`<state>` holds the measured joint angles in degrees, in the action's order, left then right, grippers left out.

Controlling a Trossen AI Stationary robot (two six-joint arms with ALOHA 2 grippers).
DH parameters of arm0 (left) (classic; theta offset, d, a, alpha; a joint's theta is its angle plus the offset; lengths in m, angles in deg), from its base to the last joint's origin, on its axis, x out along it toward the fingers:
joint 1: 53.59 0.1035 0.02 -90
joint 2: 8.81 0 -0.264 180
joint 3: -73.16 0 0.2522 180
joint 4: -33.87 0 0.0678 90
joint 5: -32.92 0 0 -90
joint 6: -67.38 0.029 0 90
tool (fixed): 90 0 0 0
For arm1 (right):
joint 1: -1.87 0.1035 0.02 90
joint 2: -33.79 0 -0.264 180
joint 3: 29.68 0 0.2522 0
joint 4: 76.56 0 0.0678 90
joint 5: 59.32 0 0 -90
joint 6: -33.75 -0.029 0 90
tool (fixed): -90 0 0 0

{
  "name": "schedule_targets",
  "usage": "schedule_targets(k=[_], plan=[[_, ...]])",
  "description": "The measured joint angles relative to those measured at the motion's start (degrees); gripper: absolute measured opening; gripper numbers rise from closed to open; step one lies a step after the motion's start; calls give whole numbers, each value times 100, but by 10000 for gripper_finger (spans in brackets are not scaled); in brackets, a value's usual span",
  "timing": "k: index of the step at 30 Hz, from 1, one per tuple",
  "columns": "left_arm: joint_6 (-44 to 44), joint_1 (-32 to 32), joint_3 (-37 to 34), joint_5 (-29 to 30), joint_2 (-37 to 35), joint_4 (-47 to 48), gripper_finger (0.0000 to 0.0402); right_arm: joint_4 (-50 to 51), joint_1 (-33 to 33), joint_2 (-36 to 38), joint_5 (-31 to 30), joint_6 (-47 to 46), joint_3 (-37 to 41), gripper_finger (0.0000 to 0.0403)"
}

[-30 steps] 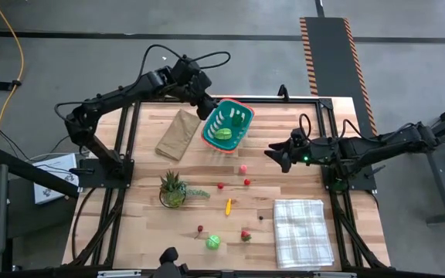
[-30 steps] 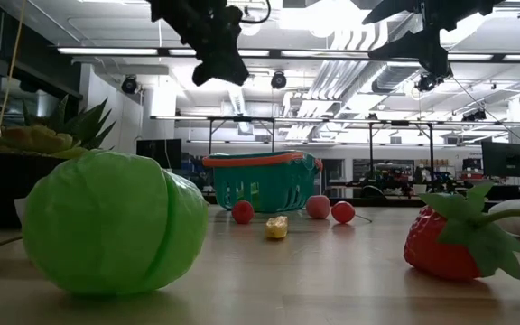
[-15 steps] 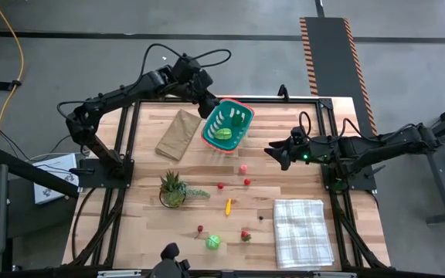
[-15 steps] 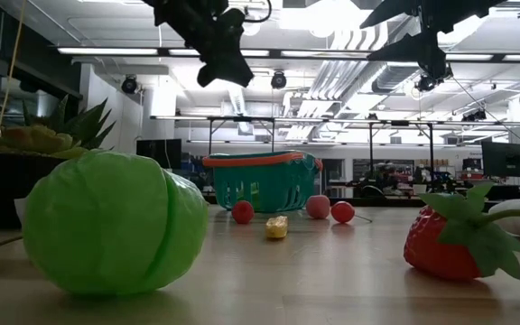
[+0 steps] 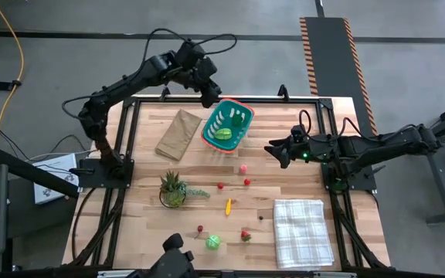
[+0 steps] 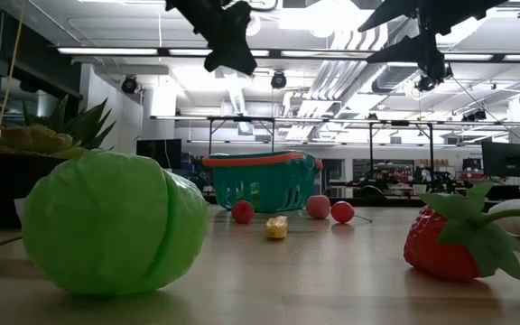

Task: Pick and placing Produce into tupperware
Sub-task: Put the left black cherry in the green basket

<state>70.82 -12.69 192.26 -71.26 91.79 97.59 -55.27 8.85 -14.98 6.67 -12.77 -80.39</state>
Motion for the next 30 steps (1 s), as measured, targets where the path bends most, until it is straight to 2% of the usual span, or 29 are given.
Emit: schedule_targets(k=[7, 12, 21, 30], plan=[[128, -4, 638, 69, 597, 614, 101, 5, 0, 0, -24, 24, 0, 226], [174, -4, 647, 175, 867, 899, 118, 11, 0, 0, -37, 28, 0, 226], [279, -31, 647, 284, 1422, 1132, 102, 46, 0, 0, -37, 46, 0, 226], [384, -321, 645, 312, 1793, 1156, 117, 59, 0, -2, -107, 48, 0, 226]])
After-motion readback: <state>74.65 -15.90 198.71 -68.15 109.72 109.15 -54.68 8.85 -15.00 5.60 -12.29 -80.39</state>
